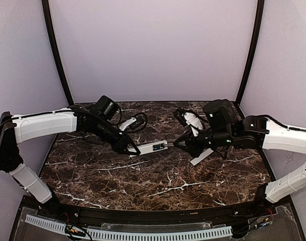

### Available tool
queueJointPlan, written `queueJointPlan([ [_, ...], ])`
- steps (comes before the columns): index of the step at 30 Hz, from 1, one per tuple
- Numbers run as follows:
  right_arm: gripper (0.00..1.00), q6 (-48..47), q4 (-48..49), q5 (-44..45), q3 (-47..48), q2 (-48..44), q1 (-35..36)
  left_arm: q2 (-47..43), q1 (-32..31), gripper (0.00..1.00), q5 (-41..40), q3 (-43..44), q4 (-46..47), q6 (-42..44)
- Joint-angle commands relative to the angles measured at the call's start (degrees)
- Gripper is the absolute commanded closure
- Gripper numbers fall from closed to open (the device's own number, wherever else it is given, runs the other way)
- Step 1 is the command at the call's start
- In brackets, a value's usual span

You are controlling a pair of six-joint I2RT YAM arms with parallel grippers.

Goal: Unload the batteries from the remote control

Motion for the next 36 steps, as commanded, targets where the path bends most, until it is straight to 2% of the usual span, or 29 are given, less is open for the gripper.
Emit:
queueJointPlan([
  [1, 1.00, 0.66, 6.77, -4.37, -1.17, -0.40, 0.79, -0.14, -0.65, 1.00, 1.74, 0.91, 3.64, 2.17],
  [15, 1.00, 0.66, 8.32, -3.09, -2.59, 2.67, 0.57, 1.30, -0.72, 1.00, 2.04, 0.87, 4.19, 1.66],
  [36, 1.00, 0.66, 6.85, 0.56, -4.20, 0.69, -0.51, 1.80, -0.73, 1.00, 2.99, 0.94, 4.42, 0.98],
])
